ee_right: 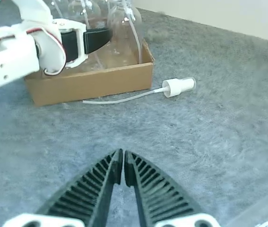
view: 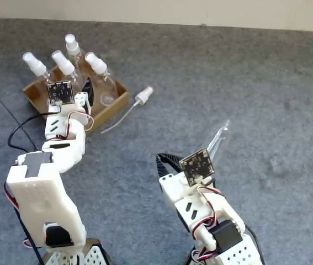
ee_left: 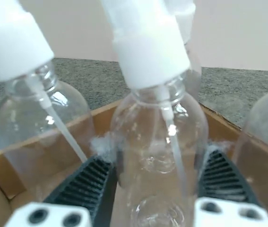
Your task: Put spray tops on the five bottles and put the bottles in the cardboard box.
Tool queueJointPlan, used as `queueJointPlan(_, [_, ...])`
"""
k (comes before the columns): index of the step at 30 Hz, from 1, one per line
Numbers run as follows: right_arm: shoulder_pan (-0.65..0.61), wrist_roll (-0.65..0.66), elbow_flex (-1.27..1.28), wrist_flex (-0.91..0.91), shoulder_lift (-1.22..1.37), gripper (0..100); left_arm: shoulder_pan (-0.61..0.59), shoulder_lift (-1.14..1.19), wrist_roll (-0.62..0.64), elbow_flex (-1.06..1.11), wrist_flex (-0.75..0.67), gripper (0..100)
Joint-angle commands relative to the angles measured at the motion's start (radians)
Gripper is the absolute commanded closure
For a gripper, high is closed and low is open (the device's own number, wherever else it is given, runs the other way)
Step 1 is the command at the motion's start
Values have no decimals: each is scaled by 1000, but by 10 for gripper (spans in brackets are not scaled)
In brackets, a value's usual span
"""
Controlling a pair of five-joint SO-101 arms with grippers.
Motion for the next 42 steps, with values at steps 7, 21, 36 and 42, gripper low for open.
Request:
queueJointPlan(7, [8,72,30,-10,-10,985,-2,-18,5,2,-15,866])
queueJointPlan(21, [12,78,30,-10,-10,985,1,-18,-66,5,-12,865])
queueJointPlan(36, [12,78,30,-10,-10,985,-2,-18,-69,5,-12,839])
queueJointPlan(42, [12,78,30,-10,-10,985,-2,-18,-68,5,-11,829])
